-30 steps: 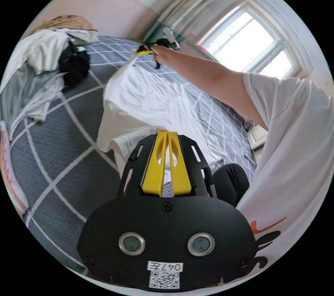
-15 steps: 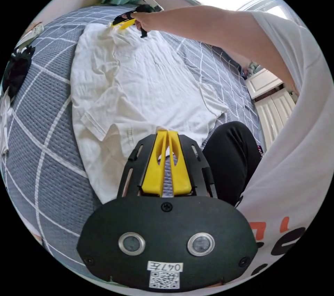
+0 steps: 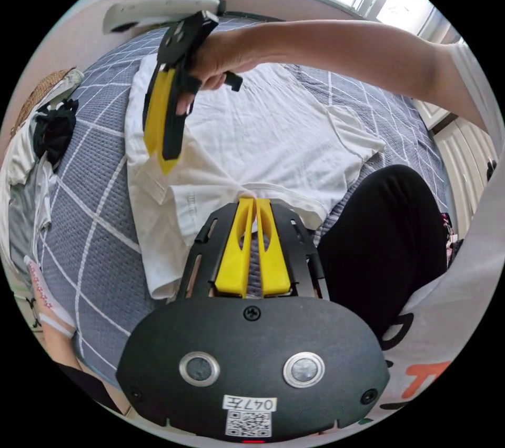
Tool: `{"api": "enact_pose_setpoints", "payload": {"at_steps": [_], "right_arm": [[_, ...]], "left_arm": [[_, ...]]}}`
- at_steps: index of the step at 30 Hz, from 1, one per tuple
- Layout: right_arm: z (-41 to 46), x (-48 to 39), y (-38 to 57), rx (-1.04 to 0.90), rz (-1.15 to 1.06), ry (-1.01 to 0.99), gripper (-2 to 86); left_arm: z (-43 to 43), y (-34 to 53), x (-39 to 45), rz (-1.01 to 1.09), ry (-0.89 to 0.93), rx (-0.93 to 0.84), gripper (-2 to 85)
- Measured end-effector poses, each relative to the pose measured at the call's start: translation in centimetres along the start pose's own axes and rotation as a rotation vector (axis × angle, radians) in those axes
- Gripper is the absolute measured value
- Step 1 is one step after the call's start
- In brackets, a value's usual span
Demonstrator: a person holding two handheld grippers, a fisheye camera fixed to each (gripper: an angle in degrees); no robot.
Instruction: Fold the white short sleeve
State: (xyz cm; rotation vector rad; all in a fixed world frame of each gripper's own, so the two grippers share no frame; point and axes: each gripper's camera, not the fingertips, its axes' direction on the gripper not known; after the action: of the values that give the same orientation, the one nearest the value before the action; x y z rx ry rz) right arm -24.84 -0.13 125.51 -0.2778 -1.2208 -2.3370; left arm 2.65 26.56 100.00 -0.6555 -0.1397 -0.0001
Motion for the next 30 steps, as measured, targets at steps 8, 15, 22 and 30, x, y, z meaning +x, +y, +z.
{"api": "enact_pose_setpoints", "payload": {"at_steps": [8, 15, 22, 30], "right_arm": [[-2.5, -3.8, 0.9, 0.212, 0.043, 0.210, 4.2], [-1.1, -4.9, 4.4, 0.364, 0.262, 0.241, 5.6], [-2.4, -6.7, 4.8, 0.442, 0.302, 0.339, 5.8], [-0.6, -6.7, 3.3, 0.287, 0.354, 0.331, 8.8]], "left_arm": [[-3.3, 2.2, -2.1, -0.264, -0.025, 0.053, -0.9], [-4.4, 4.6, -6.2, -0.519, 0.245, 0.052, -1.0], [-8.8, 5.3, -5.8, -0.488, 0.080, 0.139, -1.0], [-10.6, 8.9, -9.1, -0.633, 0.200, 0.050, -0.7]]}}
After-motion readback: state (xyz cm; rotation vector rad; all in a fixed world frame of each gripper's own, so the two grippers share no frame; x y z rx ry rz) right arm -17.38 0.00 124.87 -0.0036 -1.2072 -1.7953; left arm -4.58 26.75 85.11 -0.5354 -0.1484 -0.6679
